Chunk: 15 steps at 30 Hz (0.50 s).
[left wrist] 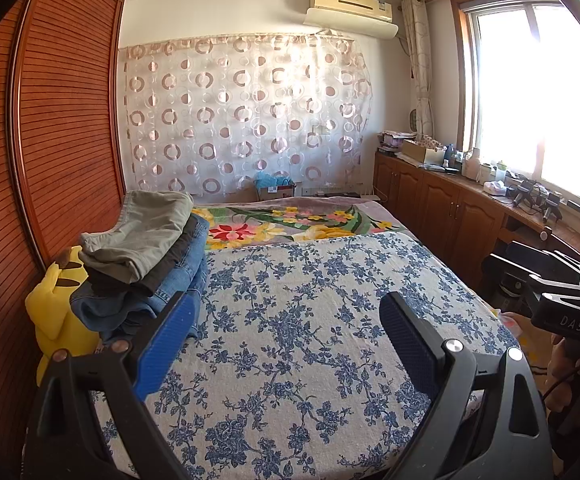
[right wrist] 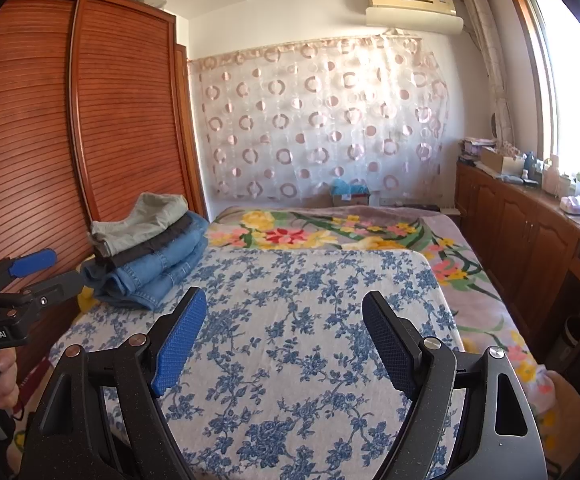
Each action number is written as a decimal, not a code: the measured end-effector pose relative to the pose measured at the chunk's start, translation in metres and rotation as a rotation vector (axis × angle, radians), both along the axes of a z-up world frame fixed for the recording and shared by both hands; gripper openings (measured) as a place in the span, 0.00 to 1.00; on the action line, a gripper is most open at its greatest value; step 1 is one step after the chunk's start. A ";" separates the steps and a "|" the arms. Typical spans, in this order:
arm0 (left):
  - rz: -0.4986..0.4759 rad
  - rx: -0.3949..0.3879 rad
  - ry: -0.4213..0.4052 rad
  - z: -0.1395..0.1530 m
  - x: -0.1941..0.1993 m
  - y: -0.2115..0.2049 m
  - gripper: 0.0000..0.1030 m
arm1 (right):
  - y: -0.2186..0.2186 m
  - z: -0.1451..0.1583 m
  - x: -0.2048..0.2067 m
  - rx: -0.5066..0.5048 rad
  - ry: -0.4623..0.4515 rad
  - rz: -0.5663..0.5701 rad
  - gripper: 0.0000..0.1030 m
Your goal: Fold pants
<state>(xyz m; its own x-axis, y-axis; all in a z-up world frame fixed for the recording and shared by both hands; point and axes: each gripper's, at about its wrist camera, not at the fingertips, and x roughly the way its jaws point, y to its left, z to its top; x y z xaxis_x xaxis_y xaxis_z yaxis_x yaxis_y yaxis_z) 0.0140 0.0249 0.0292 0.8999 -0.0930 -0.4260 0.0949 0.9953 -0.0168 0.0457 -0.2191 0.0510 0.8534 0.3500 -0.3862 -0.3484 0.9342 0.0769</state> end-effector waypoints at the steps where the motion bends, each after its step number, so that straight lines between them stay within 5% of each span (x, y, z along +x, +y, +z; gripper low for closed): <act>1: 0.000 0.000 0.000 0.000 0.000 0.000 0.92 | 0.000 0.000 0.000 0.000 0.000 0.000 0.80; 15: -0.001 0.000 -0.001 -0.001 0.000 0.000 0.92 | -0.001 0.001 0.000 0.001 0.001 0.000 0.80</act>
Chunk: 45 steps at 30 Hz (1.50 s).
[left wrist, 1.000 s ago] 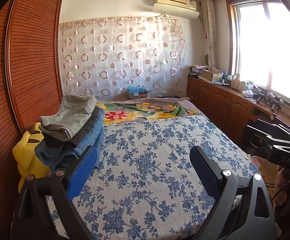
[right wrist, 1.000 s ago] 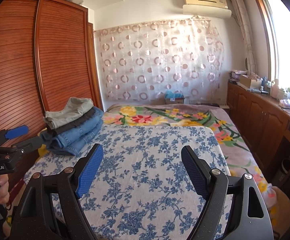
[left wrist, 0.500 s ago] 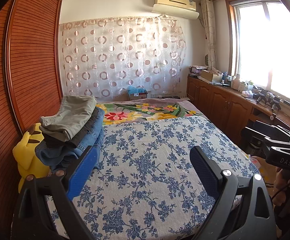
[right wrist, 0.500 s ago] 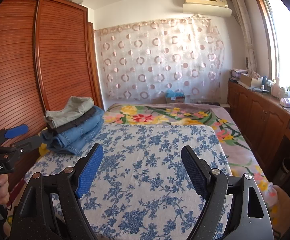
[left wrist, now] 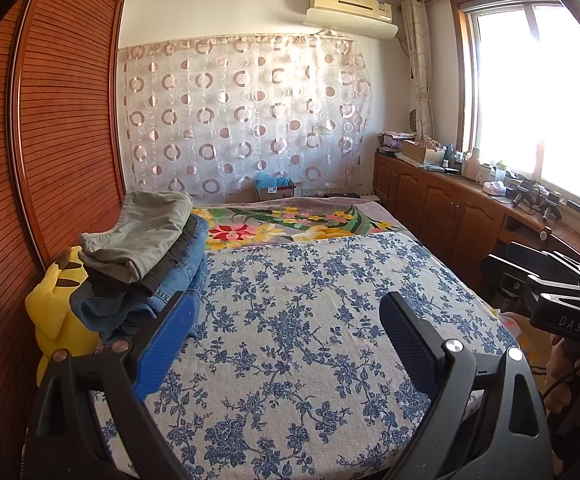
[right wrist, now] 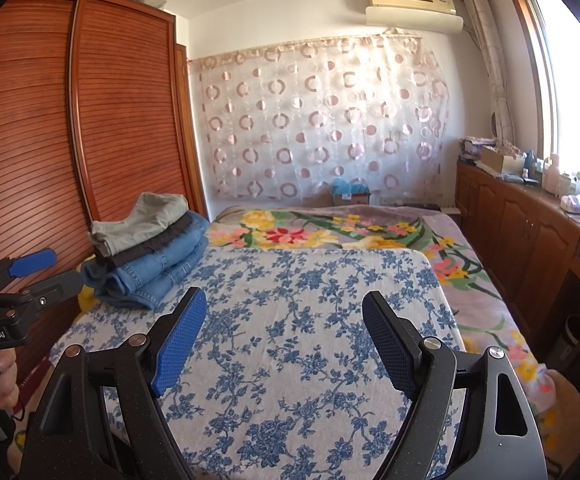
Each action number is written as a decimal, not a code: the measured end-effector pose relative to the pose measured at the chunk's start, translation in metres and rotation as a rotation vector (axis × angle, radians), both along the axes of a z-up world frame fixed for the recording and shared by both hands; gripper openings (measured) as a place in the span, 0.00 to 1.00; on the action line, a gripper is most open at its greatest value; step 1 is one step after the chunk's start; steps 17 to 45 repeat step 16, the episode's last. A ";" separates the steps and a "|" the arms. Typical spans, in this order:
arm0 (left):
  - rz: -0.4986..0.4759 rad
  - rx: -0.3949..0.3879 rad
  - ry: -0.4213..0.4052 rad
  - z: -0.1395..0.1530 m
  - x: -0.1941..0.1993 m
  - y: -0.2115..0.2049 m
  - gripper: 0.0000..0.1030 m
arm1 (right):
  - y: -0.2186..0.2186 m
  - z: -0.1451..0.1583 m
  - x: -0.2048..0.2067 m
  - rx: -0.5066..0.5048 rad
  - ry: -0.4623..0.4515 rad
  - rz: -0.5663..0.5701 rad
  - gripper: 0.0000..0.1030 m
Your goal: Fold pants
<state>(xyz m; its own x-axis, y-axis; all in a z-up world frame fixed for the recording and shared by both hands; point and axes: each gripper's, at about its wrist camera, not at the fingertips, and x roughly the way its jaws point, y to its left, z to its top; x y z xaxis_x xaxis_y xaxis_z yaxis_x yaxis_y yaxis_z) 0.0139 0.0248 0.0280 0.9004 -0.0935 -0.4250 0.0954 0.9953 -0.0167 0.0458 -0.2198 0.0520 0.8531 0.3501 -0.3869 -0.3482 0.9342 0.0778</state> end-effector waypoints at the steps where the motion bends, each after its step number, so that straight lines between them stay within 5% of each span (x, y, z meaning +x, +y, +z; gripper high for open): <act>1: 0.000 0.000 0.000 0.000 0.000 0.000 0.92 | 0.000 0.000 0.000 0.000 0.000 0.000 0.80; 45: -0.001 -0.001 -0.001 0.000 -0.001 0.000 0.92 | 0.000 0.000 0.000 0.002 0.003 0.001 0.80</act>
